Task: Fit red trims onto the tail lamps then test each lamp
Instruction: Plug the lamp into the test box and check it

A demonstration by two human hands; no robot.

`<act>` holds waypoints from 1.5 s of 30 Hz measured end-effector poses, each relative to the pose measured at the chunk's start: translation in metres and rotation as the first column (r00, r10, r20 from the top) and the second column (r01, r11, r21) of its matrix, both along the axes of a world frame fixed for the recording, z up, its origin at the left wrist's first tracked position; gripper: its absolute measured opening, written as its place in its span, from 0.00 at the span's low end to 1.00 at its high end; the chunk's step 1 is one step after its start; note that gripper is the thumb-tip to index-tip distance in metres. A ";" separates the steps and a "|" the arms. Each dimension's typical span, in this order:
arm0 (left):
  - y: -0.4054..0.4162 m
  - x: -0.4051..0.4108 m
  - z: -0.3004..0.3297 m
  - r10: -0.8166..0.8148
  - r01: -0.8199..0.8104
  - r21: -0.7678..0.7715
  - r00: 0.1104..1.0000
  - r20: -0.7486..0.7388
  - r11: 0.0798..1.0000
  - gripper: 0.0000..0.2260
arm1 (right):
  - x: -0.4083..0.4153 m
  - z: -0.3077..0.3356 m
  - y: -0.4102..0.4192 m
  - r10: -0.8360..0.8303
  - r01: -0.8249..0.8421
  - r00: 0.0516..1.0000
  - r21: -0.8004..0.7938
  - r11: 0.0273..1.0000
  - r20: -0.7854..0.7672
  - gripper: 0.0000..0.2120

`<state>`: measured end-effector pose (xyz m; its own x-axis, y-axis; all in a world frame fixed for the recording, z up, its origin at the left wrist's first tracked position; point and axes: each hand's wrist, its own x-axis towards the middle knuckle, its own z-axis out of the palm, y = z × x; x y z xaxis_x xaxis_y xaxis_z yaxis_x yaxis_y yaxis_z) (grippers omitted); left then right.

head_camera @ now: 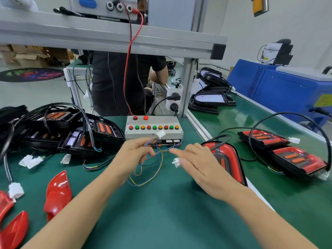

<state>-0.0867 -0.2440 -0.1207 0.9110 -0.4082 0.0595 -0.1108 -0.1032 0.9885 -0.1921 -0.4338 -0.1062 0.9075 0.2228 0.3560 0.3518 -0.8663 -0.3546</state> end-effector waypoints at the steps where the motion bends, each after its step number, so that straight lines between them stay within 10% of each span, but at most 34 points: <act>1: 0.002 -0.001 0.000 -0.042 0.039 0.058 0.997 0.057 0.998 0.09 | 0.003 0.000 0.002 -0.017 0.017 1.000 0.046 0.999 0.005 0.17; 11: 0.006 -0.004 -0.012 -0.018 0.018 -0.118 1.000 0.001 0.993 0.07 | 0.020 0.001 0.021 -0.209 0.194 0.977 0.523 0.830 -0.030 0.02; 45: 0.013 0.003 -0.018 -0.098 0.103 -0.065 0.993 0.066 0.993 0.04 | 0.024 0.000 0.028 -0.211 0.233 0.972 0.456 0.859 -0.099 0.07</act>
